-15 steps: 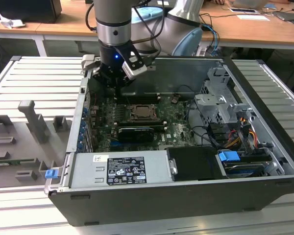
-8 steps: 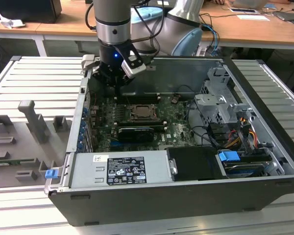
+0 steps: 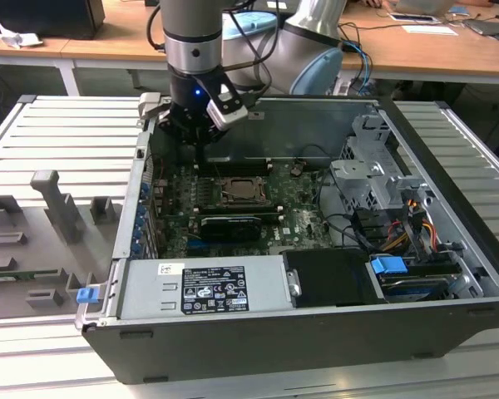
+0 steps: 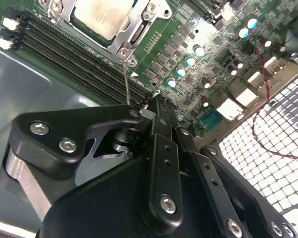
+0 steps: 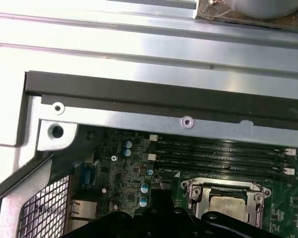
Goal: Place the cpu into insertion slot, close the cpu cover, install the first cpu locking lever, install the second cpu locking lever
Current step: 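Install the first cpu locking lever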
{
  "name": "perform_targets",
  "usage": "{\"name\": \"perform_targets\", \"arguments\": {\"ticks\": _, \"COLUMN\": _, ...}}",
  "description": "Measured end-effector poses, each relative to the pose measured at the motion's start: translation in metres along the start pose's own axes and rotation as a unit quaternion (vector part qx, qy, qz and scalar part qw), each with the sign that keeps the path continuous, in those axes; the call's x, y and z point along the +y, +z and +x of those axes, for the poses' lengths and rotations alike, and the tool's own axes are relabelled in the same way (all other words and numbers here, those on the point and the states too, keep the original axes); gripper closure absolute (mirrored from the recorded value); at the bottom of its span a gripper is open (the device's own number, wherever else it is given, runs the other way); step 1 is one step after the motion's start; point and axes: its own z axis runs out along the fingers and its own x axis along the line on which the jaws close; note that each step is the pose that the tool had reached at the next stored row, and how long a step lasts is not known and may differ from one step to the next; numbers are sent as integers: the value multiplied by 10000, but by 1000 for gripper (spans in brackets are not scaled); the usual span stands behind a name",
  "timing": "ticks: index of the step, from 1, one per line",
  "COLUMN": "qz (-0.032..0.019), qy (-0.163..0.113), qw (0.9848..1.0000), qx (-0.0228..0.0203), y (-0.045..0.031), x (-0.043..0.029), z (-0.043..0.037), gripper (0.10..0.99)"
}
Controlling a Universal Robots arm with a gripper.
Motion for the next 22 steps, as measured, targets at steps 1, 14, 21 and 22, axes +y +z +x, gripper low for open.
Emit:
{"name": "perform_targets", "arguments": {"ticks": 1, "qz": 0, "qy": -1, "qw": 10000, "qx": 0, "y": 2, "x": 7, "z": -11, "gripper": 980}}
{"name": "perform_targets", "arguments": {"ticks": 14, "qz": 30, "qy": 14, "qw": 10000, "qx": 2, "y": 18, "x": 28, "z": -224, "gripper": 980}}
{"name": "perform_targets", "arguments": {"ticks": 21, "qz": 41, "qy": 14, "qw": 10000, "qx": 3, "y": 45, "x": 17, "z": -323, "gripper": 980}}
{"name": "perform_targets", "arguments": {"ticks": 22, "qz": 42, "qy": 14, "qw": 10000, "qx": 3, "y": 48, "x": 16, "z": -331, "gripper": 980}}
